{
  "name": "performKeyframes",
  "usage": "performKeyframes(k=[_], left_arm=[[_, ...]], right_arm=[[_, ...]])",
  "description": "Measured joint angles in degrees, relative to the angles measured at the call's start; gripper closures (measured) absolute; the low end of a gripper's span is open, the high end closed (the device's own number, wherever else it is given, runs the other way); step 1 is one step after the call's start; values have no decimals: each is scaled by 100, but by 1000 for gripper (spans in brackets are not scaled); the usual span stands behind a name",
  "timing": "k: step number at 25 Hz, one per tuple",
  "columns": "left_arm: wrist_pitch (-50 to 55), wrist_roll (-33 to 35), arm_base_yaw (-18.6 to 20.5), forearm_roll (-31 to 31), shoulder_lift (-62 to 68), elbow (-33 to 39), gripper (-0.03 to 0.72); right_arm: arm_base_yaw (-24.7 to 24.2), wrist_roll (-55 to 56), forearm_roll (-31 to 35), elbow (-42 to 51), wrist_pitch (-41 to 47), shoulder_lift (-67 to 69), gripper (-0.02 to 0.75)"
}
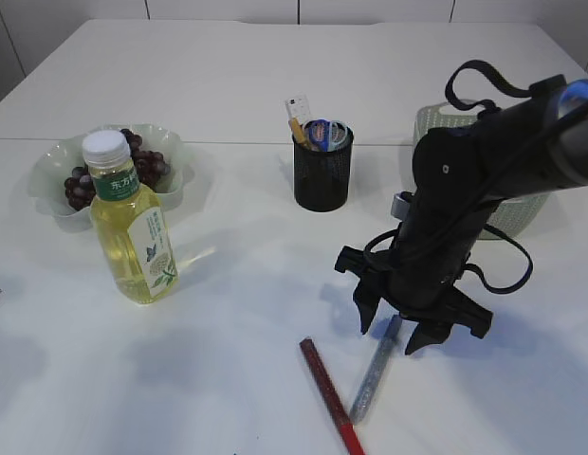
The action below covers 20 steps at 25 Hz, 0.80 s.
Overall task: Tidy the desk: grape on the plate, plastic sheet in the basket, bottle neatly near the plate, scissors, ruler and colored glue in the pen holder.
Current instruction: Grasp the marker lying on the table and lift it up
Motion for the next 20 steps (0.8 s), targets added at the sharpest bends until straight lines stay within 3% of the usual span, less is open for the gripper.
performKeyframes(k=[12,20], left_arm=[[-7,0,0,0,0,0,254],[-7,0,0,0,0,0,254]], right_arm=[[0,0,6,-10,28,198,311],[0,0,6,-10,28,198,512]])
